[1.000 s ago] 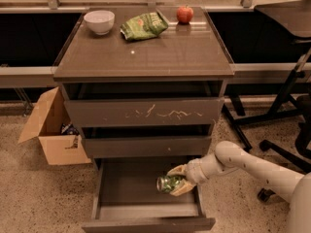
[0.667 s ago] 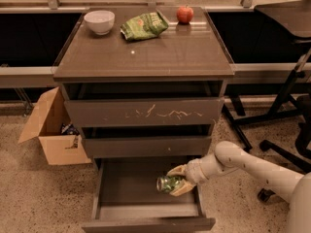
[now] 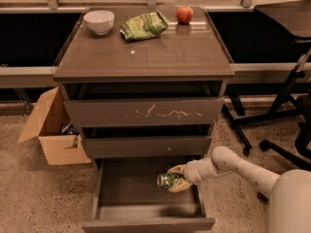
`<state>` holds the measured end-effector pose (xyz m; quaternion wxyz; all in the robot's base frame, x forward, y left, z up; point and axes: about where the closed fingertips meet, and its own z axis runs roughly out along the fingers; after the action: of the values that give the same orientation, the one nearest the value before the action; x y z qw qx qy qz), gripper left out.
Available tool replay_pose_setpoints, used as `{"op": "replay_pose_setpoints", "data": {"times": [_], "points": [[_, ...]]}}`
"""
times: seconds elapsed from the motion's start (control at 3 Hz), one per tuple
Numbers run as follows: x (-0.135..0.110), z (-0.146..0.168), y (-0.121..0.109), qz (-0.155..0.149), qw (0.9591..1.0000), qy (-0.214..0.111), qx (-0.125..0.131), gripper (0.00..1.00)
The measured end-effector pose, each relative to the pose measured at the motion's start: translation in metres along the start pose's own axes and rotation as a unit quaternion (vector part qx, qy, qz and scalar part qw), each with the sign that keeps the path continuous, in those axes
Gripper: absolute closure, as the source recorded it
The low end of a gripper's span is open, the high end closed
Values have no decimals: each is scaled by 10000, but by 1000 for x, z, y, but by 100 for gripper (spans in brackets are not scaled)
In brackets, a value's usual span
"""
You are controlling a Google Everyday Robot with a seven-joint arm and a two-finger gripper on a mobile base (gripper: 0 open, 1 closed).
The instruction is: Place green can into bottom drawer
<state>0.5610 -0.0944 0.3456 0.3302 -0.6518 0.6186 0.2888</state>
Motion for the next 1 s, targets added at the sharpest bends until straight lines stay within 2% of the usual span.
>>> {"op": "replay_pose_setpoints", "data": {"times": [0.33,0.67,1.0], "points": [[30,22,-19,135,9997,66,183,87],[56,39,-32,335,9989,184,285,64],[72,47,-40,455,9980,254,366,40]]}}
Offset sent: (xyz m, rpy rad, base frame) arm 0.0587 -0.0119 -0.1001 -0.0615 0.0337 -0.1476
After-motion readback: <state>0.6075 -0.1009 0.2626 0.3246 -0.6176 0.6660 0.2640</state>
